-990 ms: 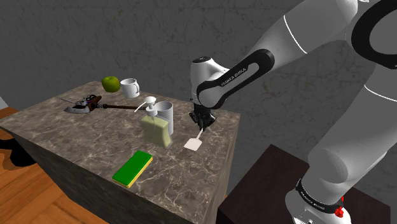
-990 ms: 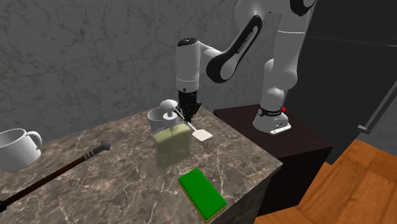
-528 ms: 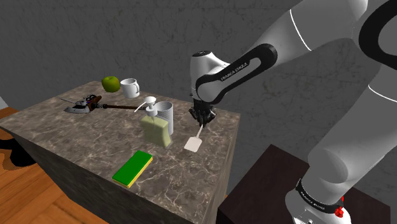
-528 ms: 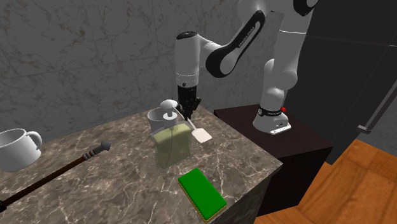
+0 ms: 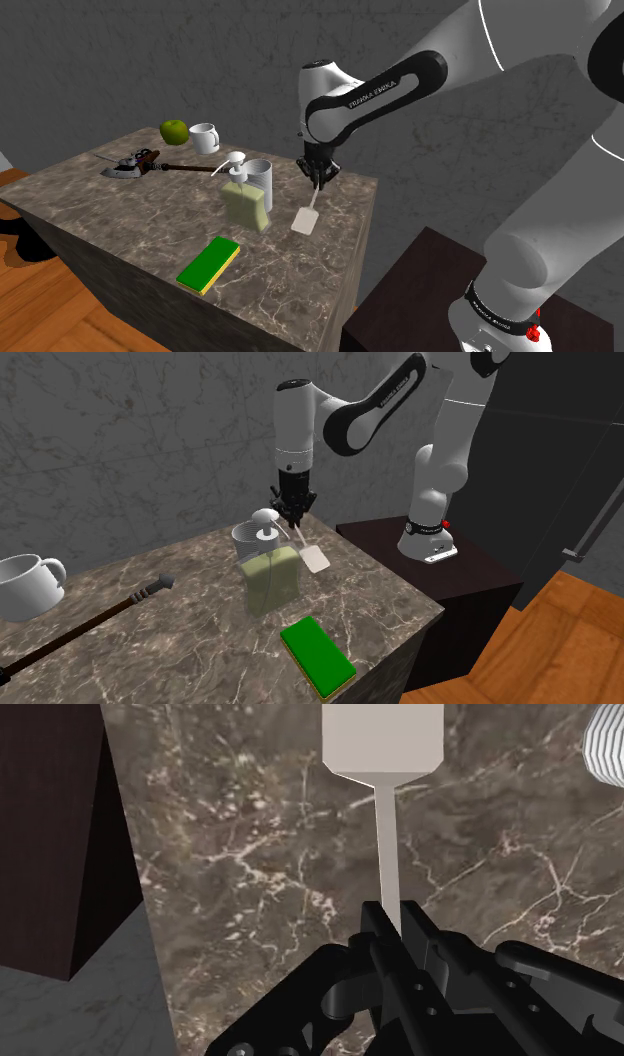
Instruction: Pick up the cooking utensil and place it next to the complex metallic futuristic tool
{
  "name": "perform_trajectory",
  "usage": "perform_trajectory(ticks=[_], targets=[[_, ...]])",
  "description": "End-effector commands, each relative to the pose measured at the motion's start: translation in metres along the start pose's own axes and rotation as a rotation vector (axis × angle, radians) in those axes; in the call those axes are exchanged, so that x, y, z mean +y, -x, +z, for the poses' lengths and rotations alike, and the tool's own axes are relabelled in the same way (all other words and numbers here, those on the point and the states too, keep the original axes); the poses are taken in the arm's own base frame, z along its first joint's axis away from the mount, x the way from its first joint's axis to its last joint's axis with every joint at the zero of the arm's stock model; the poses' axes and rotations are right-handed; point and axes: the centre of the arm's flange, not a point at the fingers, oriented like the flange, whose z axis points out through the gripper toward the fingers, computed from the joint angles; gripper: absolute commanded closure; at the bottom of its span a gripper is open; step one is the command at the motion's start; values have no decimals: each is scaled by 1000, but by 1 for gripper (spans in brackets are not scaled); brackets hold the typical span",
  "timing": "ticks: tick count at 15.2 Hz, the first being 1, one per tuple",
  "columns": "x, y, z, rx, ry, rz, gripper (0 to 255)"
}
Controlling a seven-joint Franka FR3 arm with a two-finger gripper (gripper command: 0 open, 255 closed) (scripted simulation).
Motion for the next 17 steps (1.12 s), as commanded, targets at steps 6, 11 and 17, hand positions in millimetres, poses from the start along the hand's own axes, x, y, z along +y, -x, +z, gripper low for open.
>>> perform_trajectory(ticks=[6, 11, 17], targets=[[0, -3, -37, 0, 0, 0, 255], [0, -5, -64, 0, 0, 0, 255], [-66, -1, -64, 0, 0, 0, 255]])
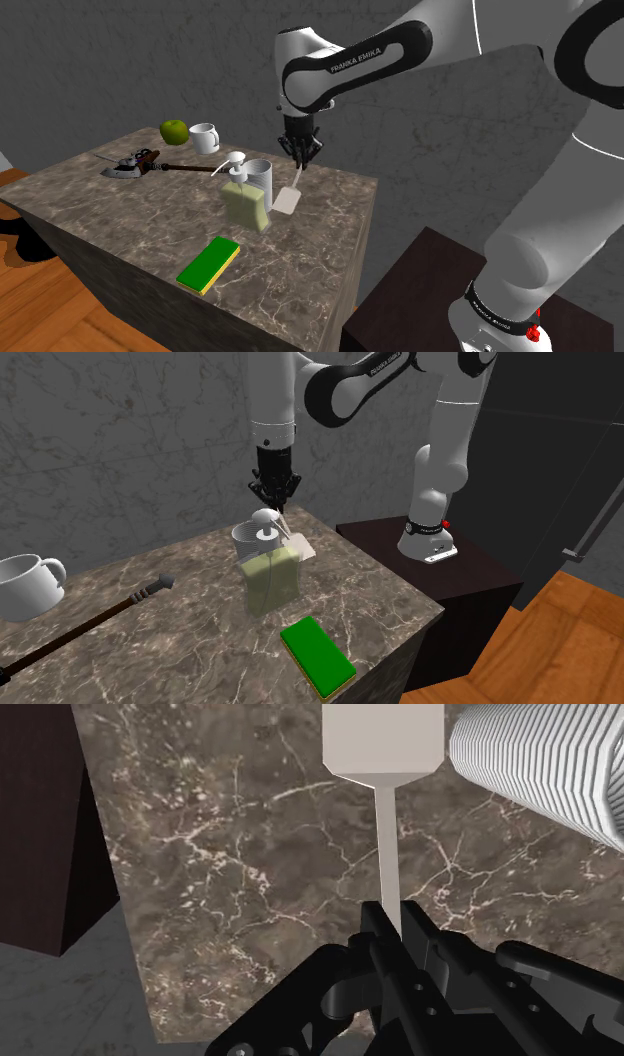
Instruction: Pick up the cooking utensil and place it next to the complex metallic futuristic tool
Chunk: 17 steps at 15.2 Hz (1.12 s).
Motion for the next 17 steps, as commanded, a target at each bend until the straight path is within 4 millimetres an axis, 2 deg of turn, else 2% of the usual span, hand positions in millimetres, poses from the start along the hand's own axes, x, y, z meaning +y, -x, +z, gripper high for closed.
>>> perform_trajectory(ticks=[1, 9, 10, 17], targets=[[-27, -3, -1, 0, 0, 2, 255], [-132, 2, -2, 0, 0, 2, 255], [-156, 3, -2, 0, 0, 2, 255], [-156, 6, 35, 0, 0, 2, 255]])
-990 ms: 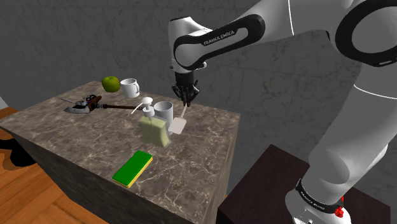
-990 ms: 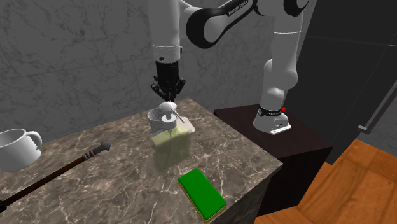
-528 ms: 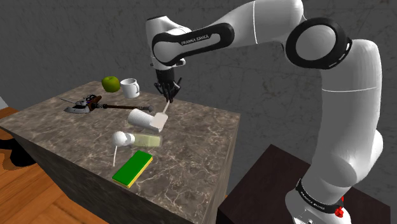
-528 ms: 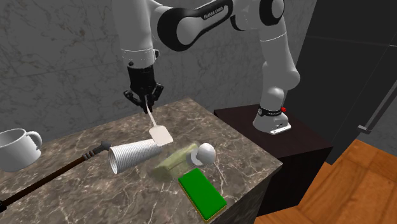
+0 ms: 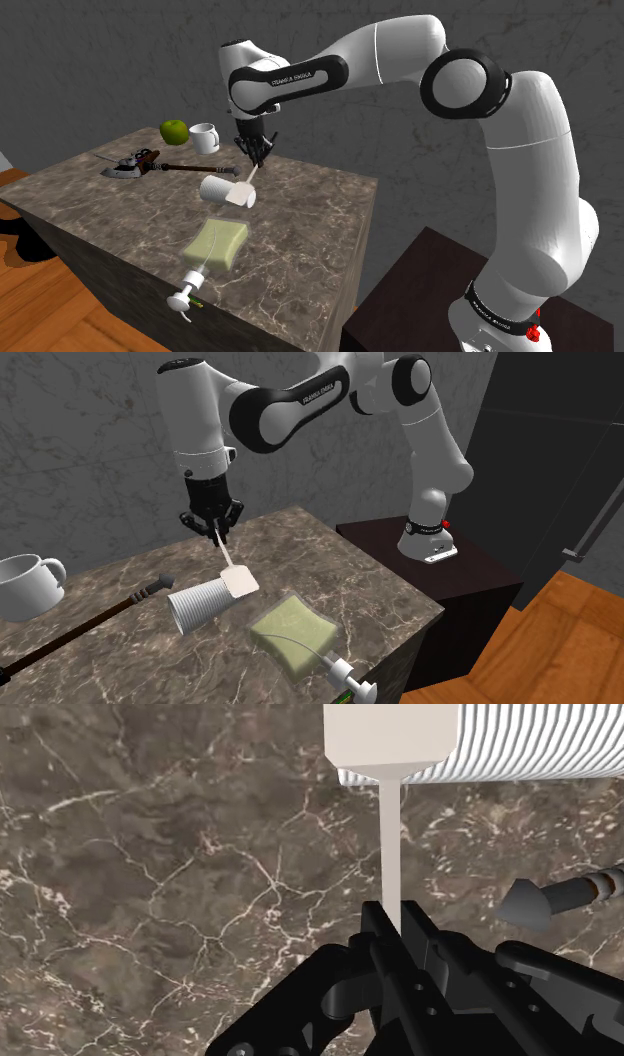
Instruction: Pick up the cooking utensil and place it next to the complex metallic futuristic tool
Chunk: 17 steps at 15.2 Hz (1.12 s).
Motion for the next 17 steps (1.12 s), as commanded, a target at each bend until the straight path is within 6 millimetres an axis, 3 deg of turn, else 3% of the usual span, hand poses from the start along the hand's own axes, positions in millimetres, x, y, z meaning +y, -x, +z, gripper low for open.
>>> perform_trajectory(ticks=[1, 14, 17], targets=[[-2, 1, 10, 0, 0, 0, 255], [-2, 6, 79, 0, 0, 0, 255], [-2, 6, 83, 0, 0, 0, 255]])
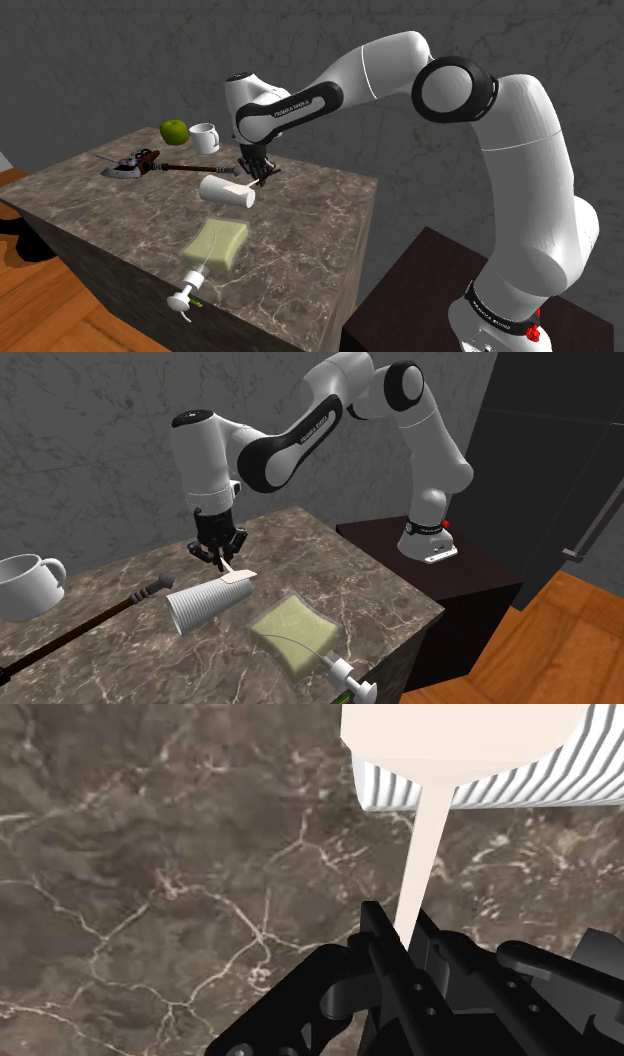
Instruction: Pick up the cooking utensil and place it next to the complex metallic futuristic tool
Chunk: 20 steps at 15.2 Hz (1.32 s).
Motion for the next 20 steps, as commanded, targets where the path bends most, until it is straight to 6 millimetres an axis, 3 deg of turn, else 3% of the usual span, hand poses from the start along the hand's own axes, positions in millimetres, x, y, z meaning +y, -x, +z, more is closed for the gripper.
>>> perform_trajectory(ticks=[1, 6, 7, 12, 16, 20], targets=[[1, 1, 9, -3, 8, -1, 255], [1, 1, 9, -3, 8, -1, 255], [0, 1, 9, -3, 8, -1, 0], [1, 1, 9, -3, 8, -1, 0], [0, 1, -41, -3, 8, -1, 0], [0, 1, -41, -3, 8, -1, 0]])
